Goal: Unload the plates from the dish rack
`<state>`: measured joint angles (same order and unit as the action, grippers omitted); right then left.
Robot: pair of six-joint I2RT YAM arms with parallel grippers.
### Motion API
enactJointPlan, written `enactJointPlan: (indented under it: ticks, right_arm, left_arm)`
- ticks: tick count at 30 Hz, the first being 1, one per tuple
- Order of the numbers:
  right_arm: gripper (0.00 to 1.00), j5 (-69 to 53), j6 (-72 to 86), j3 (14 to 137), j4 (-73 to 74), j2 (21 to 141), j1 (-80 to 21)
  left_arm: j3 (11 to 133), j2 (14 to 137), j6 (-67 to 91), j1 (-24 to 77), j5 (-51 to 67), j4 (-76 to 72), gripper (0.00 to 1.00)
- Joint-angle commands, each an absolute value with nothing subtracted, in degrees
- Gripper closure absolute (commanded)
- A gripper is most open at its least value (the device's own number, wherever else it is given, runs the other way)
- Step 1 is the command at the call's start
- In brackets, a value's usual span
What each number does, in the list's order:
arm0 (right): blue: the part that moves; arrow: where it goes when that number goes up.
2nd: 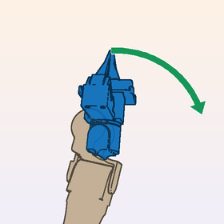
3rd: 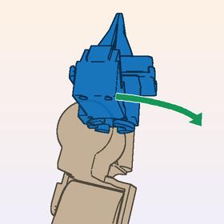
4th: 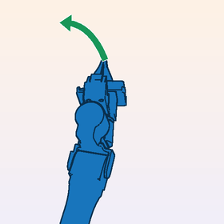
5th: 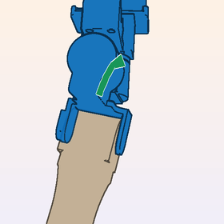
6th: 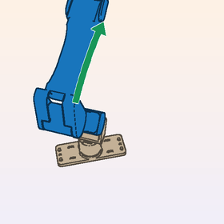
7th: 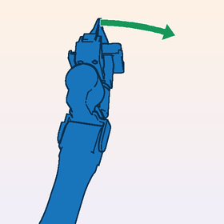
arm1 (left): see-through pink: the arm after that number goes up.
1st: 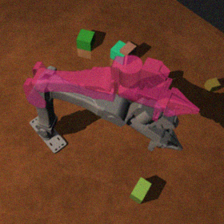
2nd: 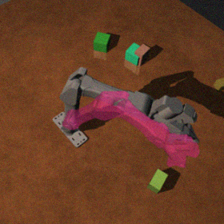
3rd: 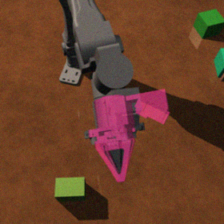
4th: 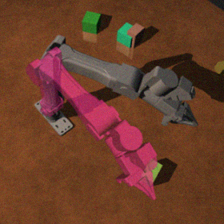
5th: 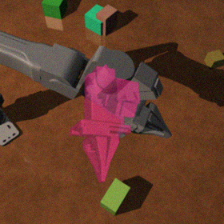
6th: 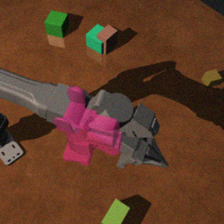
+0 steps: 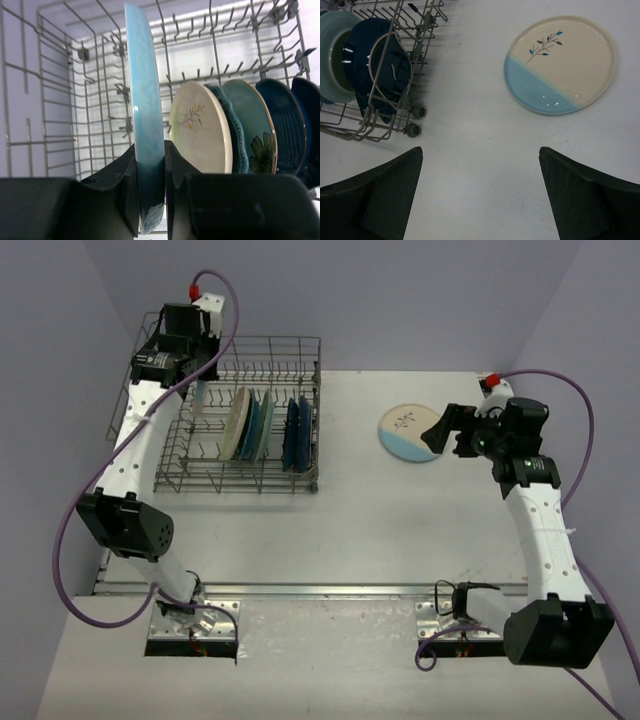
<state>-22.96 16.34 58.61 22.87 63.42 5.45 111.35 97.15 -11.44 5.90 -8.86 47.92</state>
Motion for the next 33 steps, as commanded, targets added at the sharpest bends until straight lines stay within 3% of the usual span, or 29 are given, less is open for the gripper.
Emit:
enactJointPlan:
  ticks: [1,13,17,25,33]
  right_arm:
    - [0.01,-26.9,19.0,58.9,22.1,64.1,5.3]
    - [0.01,-44.3,30.1,58.4,20.9,67.3,5.2]
    - [0.02,-49.4,34.6,57.0,18.4,68.1,5.1]
    - [0.04,-59.0,48.6,54.7,10.4,73.2,2.0]
    - [0.05,-58.7,53.1,55.4,6.6,78.5,-8.1]
  left_arm:
    - [113.4,91.1,-17.0,7.3,-7.5,39.6,1.0]
    - [76.0,67.7,-57.1,39.3,-27.1,7.5,1.0]
    - [70.7,64.8,-65.2,45.3,-29.5,4.5,1.0]
    - [44.6,53.2,-97.9,59.3,-29.9,-18.2,1.0]
    - [41.8,54.3,-101.5,67.5,-32.7,-21.0,1.0]
